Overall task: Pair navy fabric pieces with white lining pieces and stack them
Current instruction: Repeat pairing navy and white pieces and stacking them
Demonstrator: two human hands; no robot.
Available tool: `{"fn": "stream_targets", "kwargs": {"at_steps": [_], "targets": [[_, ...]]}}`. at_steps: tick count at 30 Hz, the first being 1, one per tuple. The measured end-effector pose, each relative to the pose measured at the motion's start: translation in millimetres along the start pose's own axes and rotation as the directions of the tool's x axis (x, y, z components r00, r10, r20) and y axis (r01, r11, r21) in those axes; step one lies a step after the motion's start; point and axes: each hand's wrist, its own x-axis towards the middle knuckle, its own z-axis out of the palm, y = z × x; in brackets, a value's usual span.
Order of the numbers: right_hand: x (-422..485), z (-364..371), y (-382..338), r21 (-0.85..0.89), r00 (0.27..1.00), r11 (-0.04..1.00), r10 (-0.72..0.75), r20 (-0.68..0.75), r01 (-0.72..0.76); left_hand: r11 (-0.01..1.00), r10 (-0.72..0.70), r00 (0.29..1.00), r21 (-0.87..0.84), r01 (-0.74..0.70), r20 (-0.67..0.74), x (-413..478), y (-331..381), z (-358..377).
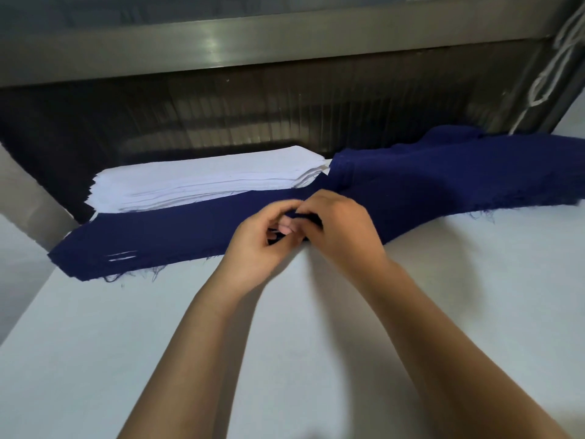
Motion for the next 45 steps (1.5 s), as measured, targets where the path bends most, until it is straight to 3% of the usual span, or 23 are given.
{"fn": "stream_targets", "kwargs": {"at_steps": [4, 7, 10, 14, 17, 20, 28, 32, 35, 38, 41, 45], "targets": [[-8.9, 0.9, -1.8, 0.043, 0.995, 0.997, -0.073, 0.072, 0.07, 0.99, -0.129, 0.991, -0.053, 0.131, 0.028, -11.5, 2.1, -5.8], [-16.6, 5.2, 8.2, -0.138, 0.98, 0.979, -0.13, 0.153, 0.151, 0.966, -0.224, 0.974, -0.136, 0.219, -0.025, -21.3, 0.2, -6.4], [-17.6, -2.7, 28.0, -0.332, 0.976, 0.94, -0.007, 0.219, 0.082, 0.941, -0.313, 0.94, -0.18, 0.287, -0.139, -29.3, -2.0, -12.1], [-14.9, -16.2, 42.1, -0.39, 0.951, 0.921, 0.124, 0.282, -0.005, 0.932, -0.361, 0.903, -0.07, 0.355, -0.233, -35.5, -6.5, -30.5], [-17.1, -9.8, 37.7, -0.343, 0.924, 0.938, 0.086, 0.372, 0.051, 0.902, -0.384, 0.892, 0.109, 0.417, -0.24, -38.2, -12.0, -42.6], [-22.7, -0.3, 32.3, -0.279, 0.933, 0.958, 0.042, 0.357, 0.064, 0.853, -0.375, 0.885, 0.269, 0.446, -0.278, -43.1, -18.3, -54.2], [-31.8, 13.4, 29.6, -0.261, 0.908, 0.964, 0.066, 0.413, 0.049, 0.674, -0.399, 0.847, 0.514, 0.531, -0.352, -63.5, -37.3, -84.1], [-33.2, 17.6, 24.2, -0.195, 0.904, 0.981, 0.079, 0.419, 0.005, 0.584, -0.226, 0.902, 0.689, 0.429, -0.369, -68.8, -42.3, -72.3], [-34.9, 21.5, 20.9, -0.141, 0.895, 0.99, 0.068, 0.44, -0.006, 0.681, -0.08, 0.95, 0.679, 0.273, -0.303, -68.8, -37.0, -58.9], [-38.0, 25.7, 17.5, -0.096, 0.895, 0.995, 0.056, 0.443, -0.015, 0.783, -0.144, 0.974, 0.582, 0.219, -0.173, -67.9, -38.9, -53.9], [-39.3, 27.5, 14.0, -0.029, 0.895, 0.999, 0.028, 0.445, -0.016, 0.768, -0.232, 0.958, 0.574, 0.285, -0.166, -70.0, -44.2, -56.0], [-36.6, 24.5, 12.7, 0.056, 0.904, 0.998, 0.002, 0.428, -0.028, 0.662, -0.329, 0.895, 0.602, 0.447, -0.302, -75.9, -52.0, -70.3]]}}
